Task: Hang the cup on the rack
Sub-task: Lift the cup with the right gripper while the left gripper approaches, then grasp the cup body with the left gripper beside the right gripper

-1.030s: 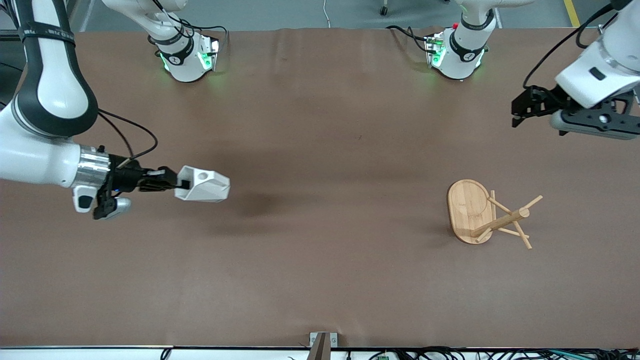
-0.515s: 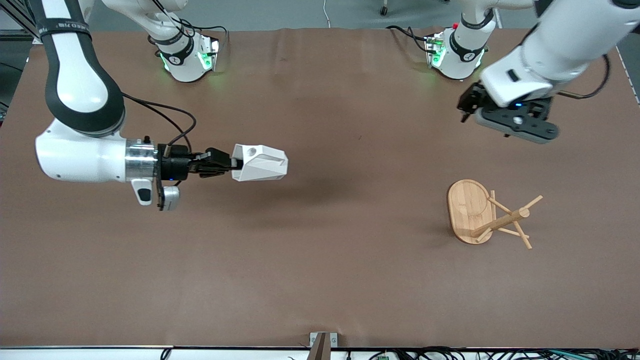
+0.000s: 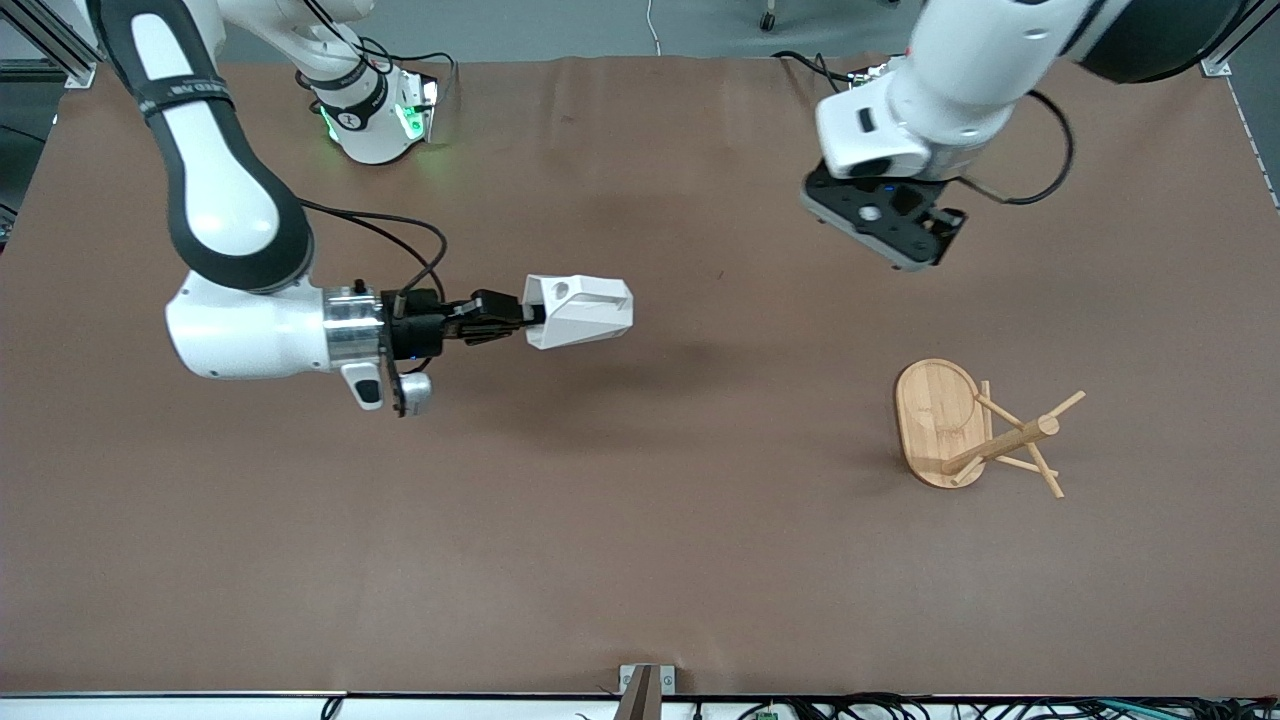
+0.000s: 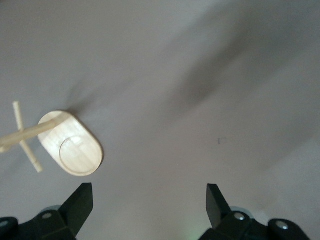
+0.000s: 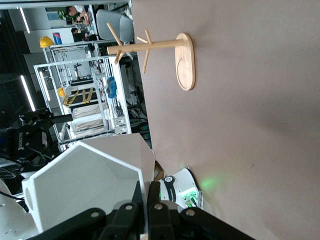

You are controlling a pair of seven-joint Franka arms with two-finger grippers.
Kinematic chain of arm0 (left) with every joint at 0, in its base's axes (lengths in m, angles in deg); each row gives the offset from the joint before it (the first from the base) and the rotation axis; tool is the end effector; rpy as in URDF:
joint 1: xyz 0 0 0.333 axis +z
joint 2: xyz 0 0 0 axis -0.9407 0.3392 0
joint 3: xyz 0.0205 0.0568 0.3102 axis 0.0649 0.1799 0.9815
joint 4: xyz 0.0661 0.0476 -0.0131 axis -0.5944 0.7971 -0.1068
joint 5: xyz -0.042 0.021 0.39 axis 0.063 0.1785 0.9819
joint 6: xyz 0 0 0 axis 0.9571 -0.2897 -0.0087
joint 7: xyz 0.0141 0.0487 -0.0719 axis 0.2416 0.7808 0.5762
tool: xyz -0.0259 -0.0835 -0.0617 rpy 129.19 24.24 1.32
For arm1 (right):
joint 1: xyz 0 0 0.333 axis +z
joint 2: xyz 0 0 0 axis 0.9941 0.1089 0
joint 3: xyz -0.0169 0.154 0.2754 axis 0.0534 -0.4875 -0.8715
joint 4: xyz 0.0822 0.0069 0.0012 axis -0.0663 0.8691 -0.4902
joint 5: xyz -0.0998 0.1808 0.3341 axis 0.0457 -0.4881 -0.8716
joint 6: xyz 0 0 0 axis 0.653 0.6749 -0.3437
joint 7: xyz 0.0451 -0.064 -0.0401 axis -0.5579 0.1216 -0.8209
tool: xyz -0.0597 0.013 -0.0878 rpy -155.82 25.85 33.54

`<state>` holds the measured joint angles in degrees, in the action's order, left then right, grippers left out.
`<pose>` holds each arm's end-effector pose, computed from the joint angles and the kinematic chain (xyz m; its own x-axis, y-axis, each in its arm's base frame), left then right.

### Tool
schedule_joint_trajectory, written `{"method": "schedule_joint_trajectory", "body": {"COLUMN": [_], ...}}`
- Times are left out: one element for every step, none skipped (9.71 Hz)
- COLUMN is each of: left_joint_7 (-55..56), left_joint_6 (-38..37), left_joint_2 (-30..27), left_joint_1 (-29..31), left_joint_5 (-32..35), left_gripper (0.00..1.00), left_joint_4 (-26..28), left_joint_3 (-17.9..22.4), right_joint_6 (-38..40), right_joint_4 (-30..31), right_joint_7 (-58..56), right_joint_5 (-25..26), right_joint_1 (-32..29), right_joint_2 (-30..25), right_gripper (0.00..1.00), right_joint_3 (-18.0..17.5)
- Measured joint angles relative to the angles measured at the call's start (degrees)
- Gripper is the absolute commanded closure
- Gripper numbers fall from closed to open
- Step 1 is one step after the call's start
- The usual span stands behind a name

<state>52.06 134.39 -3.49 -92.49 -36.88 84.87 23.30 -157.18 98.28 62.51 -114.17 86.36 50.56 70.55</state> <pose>0.5026 -0.3170 0.5943 0.7508 -0.6600 -0.0254 -0.6595 -0.7513 0.0265 0.5920 0.2752 0.4153 0.9672 0.1828 -0.1761 -0.1014 -0.3576 -0.9283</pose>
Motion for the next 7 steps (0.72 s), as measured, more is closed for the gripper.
{"method": "schedule_joint_trajectory", "body": {"left_joint_7": [-0.7,-1.4,-2.7,-4.0,-5.0,-5.6,-5.8], "left_joint_6": [0.0,0.0,0.6,1.7,2.3,3.6,5.8], "left_joint_2": [1.5,2.7,3.7,4.3,4.4,4.5,4.6], "left_joint_1": [-2.1,-4.0,-5.2,-5.5,-5.5,-5.5,-5.5], "left_joint_5": [0.0,0.0,0.0,-0.1,-0.6,-1.1,-1.3], "left_gripper": [0.0,0.0,0.0,0.0,0.0,0.0,0.0], "left_joint_4": [-1.2,-1.8,-2.1,-2.2,-2.4,-2.4,-2.4], "left_joint_3": [0.0,-0.1,-0.6,-1.5,-2.1,-2.6,-3.0], "right_joint_6": [0.0,0.0,0.1,0.5,1.7,2.8,3.6], "right_joint_4": [-0.2,-0.8,-1.4,-1.7,-2.0,-2.1,-2.2], "right_joint_7": [0.0,-0.1,-0.2,-0.4,-0.9,-1.7,-2.0], "right_joint_5": [-1.5,-2.4,-2.7,-3.5,-5.2,-7.1,-8.2], "right_joint_1": [0.5,0.7,0.8,0.9,1.0,1.2,1.3], "right_joint_2": [0.7,1.6,2.3,2.8,3.0,3.1,3.1], "right_gripper": [1.0,1.0,1.0,1.0,1.0,1.0,0.99], "right_joint_3": [0.0,0.0,-0.1,-0.2,-0.3,-0.3,-0.3]}}
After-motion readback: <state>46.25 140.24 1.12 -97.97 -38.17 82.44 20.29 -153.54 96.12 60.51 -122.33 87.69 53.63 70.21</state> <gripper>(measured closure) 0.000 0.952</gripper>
